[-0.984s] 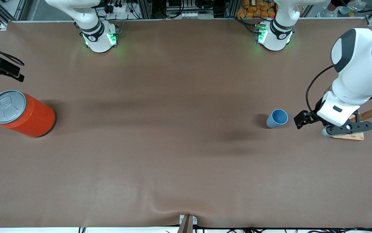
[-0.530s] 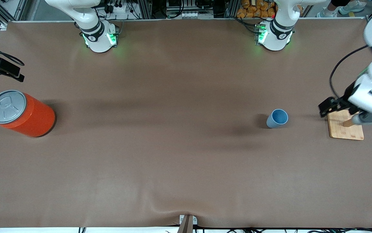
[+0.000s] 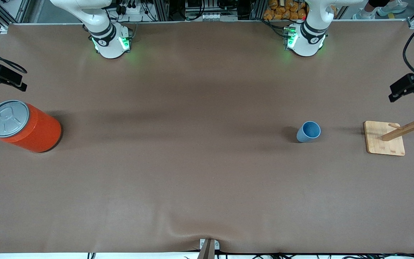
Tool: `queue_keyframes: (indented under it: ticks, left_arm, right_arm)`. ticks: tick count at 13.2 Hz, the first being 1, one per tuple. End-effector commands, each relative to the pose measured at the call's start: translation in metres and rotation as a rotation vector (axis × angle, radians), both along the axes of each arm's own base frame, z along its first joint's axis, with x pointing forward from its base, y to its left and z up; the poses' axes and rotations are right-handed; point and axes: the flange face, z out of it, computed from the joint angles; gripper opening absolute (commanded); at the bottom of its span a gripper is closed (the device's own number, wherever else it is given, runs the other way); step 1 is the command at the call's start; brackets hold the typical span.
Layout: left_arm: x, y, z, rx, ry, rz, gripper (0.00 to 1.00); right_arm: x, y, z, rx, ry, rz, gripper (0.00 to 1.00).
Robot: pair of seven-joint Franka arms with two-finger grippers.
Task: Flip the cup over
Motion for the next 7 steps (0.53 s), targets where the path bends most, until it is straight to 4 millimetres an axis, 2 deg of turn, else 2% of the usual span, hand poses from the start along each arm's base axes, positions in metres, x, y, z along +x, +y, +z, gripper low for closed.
queue_keyframes:
  ticks: [1,3,4,7]
  left_arm:
    - [-0.013,-0.002,-0.001,-0.018,0.034,-0.015,1.00]
    - [-0.032,-0.007,-0.007,-0.024,0.057,-0.006,1.00]
    - [-0.033,-0.021,-0.009,-0.021,0.061,-0.005,1.00]
    - [-0.028,-0.023,-0.011,-0.017,0.051,0.009,1.00]
  right_arm:
    - [0.002,-0.002,0.004,0.009,-0.008,-0.018,1.00]
    - [0.002,-0.001,0.004,0.009,-0.008,-0.016,1.00]
    - [0.002,-0.002,0.004,0.009,-0.008,-0.018,1.00]
    - [0.002,-0.001,0.004,0.009,-0.008,-0.016,1.00]
